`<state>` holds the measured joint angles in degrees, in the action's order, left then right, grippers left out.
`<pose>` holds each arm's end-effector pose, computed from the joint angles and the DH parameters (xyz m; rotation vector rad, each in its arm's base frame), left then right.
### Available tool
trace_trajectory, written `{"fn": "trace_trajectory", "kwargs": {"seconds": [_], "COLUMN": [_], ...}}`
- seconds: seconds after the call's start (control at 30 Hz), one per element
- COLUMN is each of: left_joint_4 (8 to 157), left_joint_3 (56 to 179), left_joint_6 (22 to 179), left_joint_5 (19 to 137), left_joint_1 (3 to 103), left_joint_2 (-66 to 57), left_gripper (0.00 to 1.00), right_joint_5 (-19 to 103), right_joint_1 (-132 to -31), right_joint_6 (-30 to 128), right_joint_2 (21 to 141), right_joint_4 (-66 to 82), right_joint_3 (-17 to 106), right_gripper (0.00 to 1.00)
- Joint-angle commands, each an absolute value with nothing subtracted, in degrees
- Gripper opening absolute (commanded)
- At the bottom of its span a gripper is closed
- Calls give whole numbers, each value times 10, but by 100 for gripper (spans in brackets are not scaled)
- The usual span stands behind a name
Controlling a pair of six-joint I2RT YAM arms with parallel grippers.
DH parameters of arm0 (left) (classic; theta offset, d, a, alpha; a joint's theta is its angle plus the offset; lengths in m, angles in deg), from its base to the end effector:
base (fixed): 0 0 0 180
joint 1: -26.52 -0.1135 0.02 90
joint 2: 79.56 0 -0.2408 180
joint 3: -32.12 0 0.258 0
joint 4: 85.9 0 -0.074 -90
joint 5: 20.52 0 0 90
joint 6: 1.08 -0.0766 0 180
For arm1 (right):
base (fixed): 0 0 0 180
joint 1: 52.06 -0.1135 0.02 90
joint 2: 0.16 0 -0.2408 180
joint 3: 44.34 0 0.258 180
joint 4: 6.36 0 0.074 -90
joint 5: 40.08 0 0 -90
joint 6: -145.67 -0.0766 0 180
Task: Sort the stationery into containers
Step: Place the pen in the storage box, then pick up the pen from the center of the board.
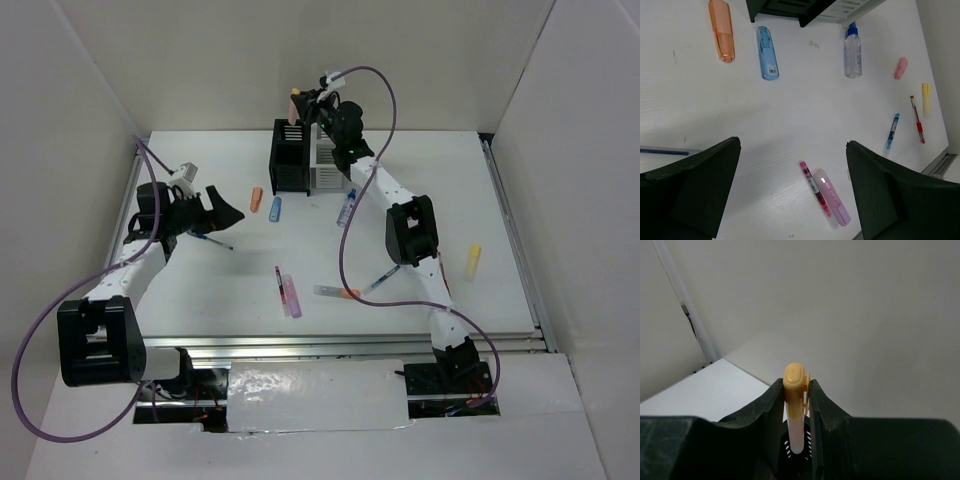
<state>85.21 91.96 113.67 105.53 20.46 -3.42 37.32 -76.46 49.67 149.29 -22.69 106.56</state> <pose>0.3358 -0.0097 0.2170 -0.1314 2.0132 -0.8381 0.5640 0.2742 0.2878 -0.3947 1.2290 0.5947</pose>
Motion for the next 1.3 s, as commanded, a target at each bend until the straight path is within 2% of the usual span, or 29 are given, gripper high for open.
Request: {"fn": "trace_trajectory", "kwargs": {"seconds": [0.0,0.07,0.17,0.23,0.33,0.4,0.57,0.67,0.8,0.9,1.1,1.27], "left_joint_4": [851,831,811,808,784,773,718,697,604,511,479,469], "left_joint_3": [950,955,967,971,974,979,1003,1011,1046,1089,1139,1200], "left_joint_6": [1087,1071,1054,1051,1039,1012,930,858,715,563,510,489], "left_joint_5": [1059,1060,1060,1063,1065,1072,1139,1182,1207,1181,1119,1065], "left_joint_1": [214,218,225,226,226,226,231,244,304,389,522,616], "left_joint_2": [-27,-26,-22,-20,-22,-22,-16,-19,-14,11,92,162], "left_gripper": [99,99,99,99,99,99,99,95,86,81,78,78], "right_joint_5": [383,381,378,375,379,381,368,352,326,278,190,153], "right_joint_1": [-773,-773,-774,-774,-775,-775,-771,-767,-741,-697,-590,-480], "right_joint_6": [521,520,521,522,517,513,487,473,427,379,420,410], "right_joint_2": [1506,1510,1509,1503,1500,1495,1444,1393,1257,1152,985,814], "right_joint_4": [-279,-275,-267,-267,-260,-257,-238,-225,-143,-66,206,220], "right_joint_3": [1069,1076,1073,1063,1061,1060,1036,1006,934,867,755,512], "right_gripper": [9,17,20,30,35,45,52,54,53,53,52,58]}}
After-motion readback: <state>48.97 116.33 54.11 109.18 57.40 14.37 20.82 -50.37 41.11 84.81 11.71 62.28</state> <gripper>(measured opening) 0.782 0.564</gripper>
